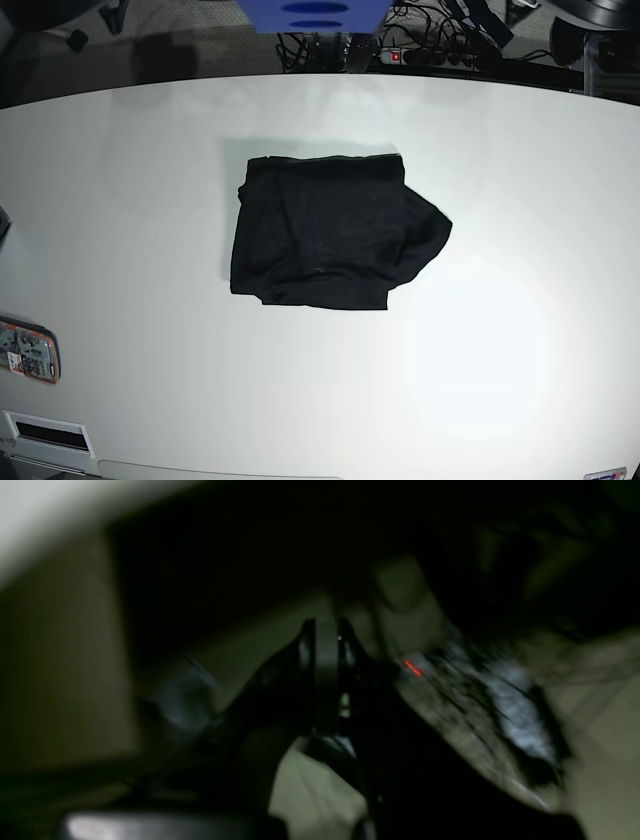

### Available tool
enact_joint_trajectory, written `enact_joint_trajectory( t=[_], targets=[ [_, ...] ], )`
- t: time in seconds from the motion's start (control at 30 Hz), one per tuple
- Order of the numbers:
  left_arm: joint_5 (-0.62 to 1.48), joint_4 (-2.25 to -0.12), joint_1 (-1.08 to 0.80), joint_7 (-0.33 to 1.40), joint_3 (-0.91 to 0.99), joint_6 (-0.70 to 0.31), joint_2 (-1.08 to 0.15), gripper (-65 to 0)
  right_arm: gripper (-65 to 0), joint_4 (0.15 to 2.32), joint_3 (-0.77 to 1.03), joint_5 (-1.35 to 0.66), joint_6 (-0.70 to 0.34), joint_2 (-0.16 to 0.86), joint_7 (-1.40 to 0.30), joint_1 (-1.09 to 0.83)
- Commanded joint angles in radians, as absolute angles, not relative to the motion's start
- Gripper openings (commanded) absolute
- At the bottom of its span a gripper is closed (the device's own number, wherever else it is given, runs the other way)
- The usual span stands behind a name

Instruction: Fold the T-shirt properly

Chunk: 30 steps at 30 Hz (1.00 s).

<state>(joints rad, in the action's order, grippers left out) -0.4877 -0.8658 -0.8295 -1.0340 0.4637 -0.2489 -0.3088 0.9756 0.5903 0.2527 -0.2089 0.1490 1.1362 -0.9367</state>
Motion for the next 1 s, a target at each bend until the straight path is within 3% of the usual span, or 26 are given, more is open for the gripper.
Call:
enact_joint_trajectory(
  t=[0.0,0.17,0.3,0.47,0.53,0.77,0.87,0.97],
  targets=[
    [-0.478,-0.837,-0.819,-1.072,0.446,-0.243,-0.335,-65.0,-65.0,0.947,0.578,0.274,-0.208,0.159,1.147,-0.958],
    [-0.532,-0.579,-0.671,-1.070,0.312,-0.243,-0.344,-65.0,-65.0,0.707,0.547,0.420,-0.208,0.159,1.150,-0.858],
    [-0.605,-0.315,-0.487,-1.067,0.251,-0.243,-0.344,-65.0,-65.0,0.377,0.555,0.562,-0.208,0.159,1.141,-0.677],
    [-0.651,-0.047,-0.315,-1.049,0.248,-0.243,-0.338,-65.0,-65.0,0.000,0.550,0.648,-0.208,0.160,0.929,-0.455],
    [-0.690,-0.015,-0.283,-0.931,0.246,-0.243,-0.315,-65.0,-65.0,0.000,0.549,0.667,-0.208,0.160,0.765,-0.394],
    [-1.067,-0.104,-0.193,-0.008,0.199,-0.245,-0.234,-65.0,-65.0,0.000,0.553,0.699,-0.208,0.102,-0.019,-0.191],
    [-1.136,-0.176,-0.189,0.097,0.196,-0.245,-0.200,-65.0,-65.0,0.000,0.579,0.694,-0.208,0.042,-0.269,-0.117],
    [-1.142,-0.182,-0.166,0.101,0.189,-0.245,-0.196,-65.0,-65.0,0.036,0.636,0.656,-0.208,-0.012,-0.331,-0.087]
  ],
)
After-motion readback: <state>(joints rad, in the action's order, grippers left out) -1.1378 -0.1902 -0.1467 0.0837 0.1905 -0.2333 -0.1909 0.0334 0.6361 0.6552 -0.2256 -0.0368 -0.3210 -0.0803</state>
